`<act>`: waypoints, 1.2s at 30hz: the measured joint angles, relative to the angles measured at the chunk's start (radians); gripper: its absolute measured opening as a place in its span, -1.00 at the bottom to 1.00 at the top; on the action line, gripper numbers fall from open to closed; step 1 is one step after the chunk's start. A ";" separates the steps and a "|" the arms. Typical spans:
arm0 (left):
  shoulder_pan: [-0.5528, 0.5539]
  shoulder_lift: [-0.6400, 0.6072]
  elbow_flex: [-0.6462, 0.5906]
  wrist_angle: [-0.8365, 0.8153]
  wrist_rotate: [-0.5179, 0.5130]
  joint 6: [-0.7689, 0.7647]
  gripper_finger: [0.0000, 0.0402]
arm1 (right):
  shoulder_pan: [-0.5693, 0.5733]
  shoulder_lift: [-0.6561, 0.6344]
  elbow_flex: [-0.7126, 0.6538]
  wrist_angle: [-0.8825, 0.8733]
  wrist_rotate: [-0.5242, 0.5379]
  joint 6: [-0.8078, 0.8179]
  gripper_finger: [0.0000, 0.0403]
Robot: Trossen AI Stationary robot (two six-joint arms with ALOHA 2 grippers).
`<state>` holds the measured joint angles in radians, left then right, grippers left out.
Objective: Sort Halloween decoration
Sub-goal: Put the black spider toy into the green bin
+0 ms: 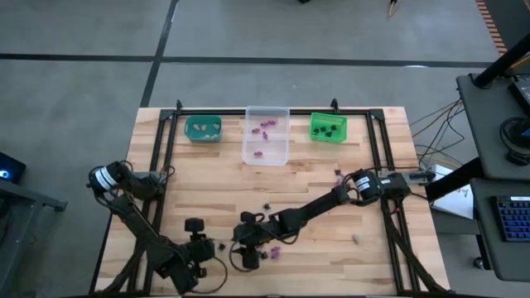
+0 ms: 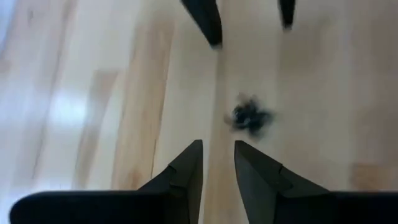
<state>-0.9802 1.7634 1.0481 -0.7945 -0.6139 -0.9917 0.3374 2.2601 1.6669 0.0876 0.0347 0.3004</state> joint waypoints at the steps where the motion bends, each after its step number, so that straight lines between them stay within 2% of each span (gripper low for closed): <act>1: -0.008 -0.009 -0.002 0.021 -0.019 0.016 -0.63 | 0.007 0.001 -0.001 -0.002 0.012 -0.018 -0.12; 7: -0.037 -0.004 -0.062 0.272 -0.087 0.090 -0.64 | 0.021 0.001 -0.001 0.008 0.054 -0.023 -0.16; 14: -0.036 0.015 -0.117 0.302 -0.121 0.021 -0.97 | 0.021 0.001 -0.003 0.007 0.055 0.018 -0.16; 18: -0.037 0.016 -0.142 0.349 -0.121 0.007 -0.99 | 0.021 0.001 -0.003 0.008 0.060 0.041 -0.16; 23: -0.037 0.016 -0.159 0.369 -0.121 0.007 -1.00 | 0.029 0.011 -0.007 0.034 0.128 0.041 -0.18; 27: -0.038 0.016 -0.193 0.424 -0.118 0.006 -1.00 | 0.033 0.059 -0.007 0.136 0.123 0.049 -0.22; 36: -0.038 0.016 -0.238 0.481 -0.094 0.005 -1.00 | 0.031 0.096 -0.003 0.190 0.126 0.101 -0.31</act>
<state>-1.0183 1.7798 0.8101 -0.3135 -0.7076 -0.9863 0.3681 2.3562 1.6638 0.2774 0.1603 0.4011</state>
